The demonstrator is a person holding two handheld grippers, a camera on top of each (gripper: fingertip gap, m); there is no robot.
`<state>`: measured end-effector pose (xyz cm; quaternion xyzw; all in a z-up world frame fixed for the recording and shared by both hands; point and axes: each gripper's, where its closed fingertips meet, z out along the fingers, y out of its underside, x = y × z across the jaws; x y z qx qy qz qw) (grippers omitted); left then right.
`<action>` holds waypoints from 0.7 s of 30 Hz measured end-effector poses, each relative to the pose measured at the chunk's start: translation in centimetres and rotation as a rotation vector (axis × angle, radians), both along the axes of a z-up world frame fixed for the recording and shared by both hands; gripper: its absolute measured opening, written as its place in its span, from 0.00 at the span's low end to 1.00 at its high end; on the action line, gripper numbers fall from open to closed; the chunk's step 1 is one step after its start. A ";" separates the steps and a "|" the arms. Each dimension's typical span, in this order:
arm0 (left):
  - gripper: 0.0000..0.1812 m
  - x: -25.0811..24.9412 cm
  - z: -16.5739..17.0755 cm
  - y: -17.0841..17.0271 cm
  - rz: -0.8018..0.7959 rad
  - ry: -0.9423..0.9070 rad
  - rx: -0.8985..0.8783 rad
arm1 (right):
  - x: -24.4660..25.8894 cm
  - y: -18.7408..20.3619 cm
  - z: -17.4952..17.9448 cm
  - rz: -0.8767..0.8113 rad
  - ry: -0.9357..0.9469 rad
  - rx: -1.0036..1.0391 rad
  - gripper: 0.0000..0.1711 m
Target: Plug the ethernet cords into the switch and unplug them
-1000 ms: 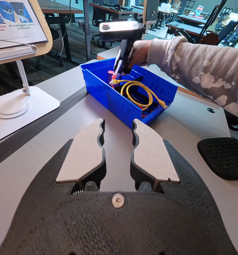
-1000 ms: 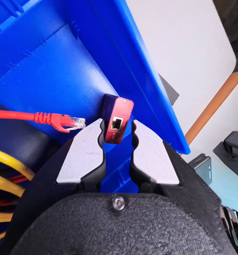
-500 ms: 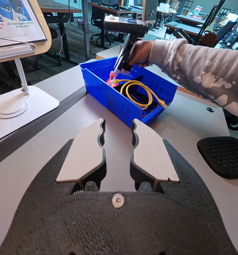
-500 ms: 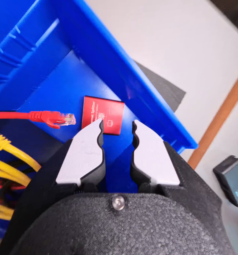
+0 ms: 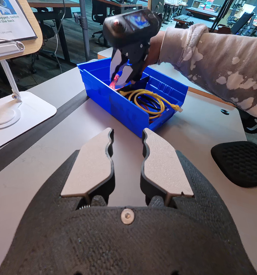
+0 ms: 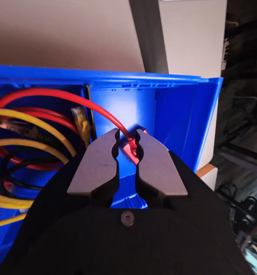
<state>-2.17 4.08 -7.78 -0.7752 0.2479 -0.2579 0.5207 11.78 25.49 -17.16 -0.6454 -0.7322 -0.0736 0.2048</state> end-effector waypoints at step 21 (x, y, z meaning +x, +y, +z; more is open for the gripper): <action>0.21 -2.1 2.9 -1.5 0.062 0.051 0.068 | 8.6 -4.9 2.7 -0.202 -0.026 0.173 0.30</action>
